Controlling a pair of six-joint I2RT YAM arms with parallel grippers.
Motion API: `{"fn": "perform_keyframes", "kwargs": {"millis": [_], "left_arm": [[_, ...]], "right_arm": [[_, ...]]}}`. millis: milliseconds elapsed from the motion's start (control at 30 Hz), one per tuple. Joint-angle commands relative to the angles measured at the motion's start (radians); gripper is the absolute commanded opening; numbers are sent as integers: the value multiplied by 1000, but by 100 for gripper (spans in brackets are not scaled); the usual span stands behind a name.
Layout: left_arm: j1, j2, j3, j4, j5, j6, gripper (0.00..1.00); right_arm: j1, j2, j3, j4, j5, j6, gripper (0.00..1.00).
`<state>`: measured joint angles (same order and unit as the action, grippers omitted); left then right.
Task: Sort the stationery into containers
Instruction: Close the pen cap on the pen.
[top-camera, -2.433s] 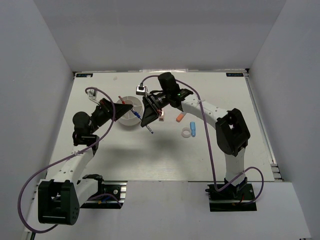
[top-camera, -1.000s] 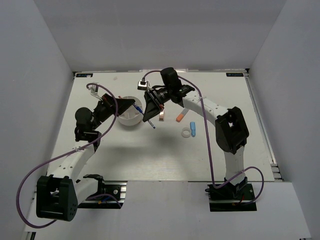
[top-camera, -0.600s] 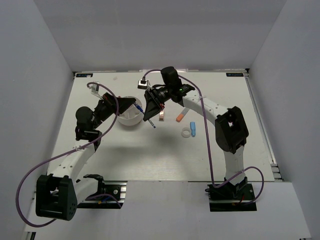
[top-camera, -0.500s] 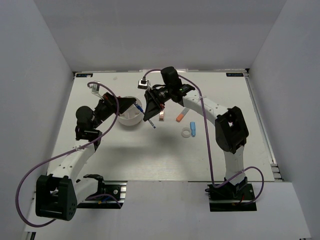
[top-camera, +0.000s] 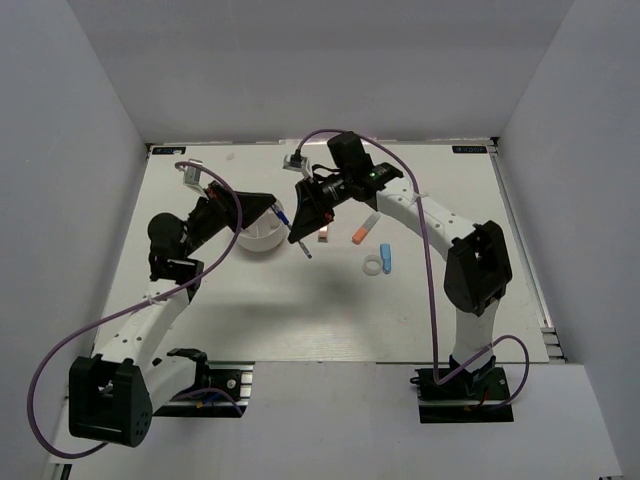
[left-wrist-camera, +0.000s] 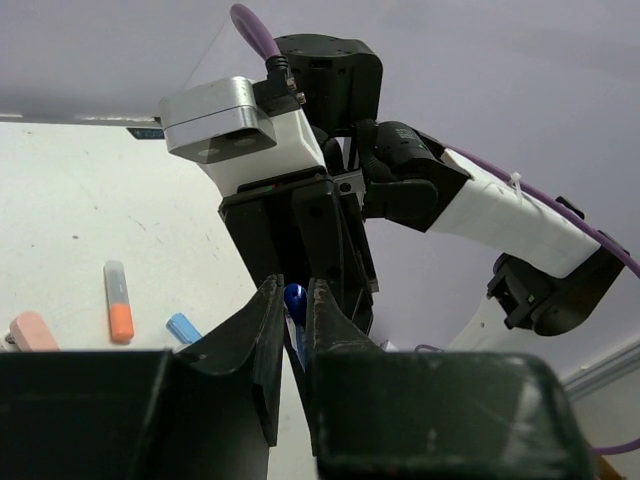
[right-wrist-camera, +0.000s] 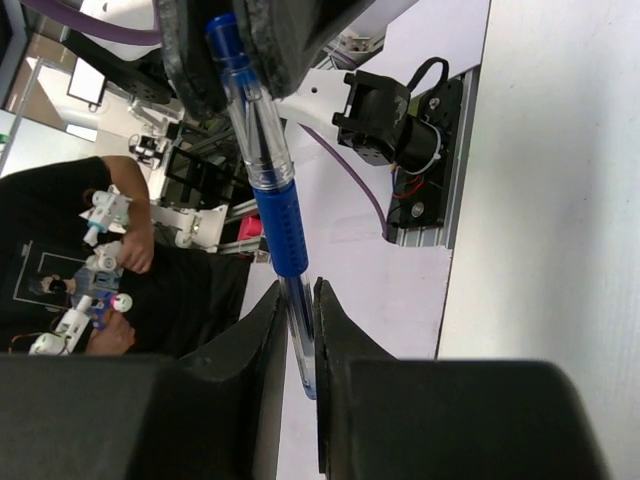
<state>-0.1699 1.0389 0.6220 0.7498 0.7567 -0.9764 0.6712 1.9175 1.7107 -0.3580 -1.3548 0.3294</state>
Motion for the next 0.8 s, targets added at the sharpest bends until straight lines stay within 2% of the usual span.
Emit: {"fn": "perform_keyframes", "kwargs": {"millis": [0,500,767], "left_arm": [[-83,-45,5,3,323,5,0],[-54,-13,68,-29,257,8,0],[-13,-7,67,-6,233,-53,0]], "right_arm": [[-16,-18,59,48,183,0,0],[-16,-74,-59,56,168,11,0],[-16,-81,-83,57,163,8,0]]}}
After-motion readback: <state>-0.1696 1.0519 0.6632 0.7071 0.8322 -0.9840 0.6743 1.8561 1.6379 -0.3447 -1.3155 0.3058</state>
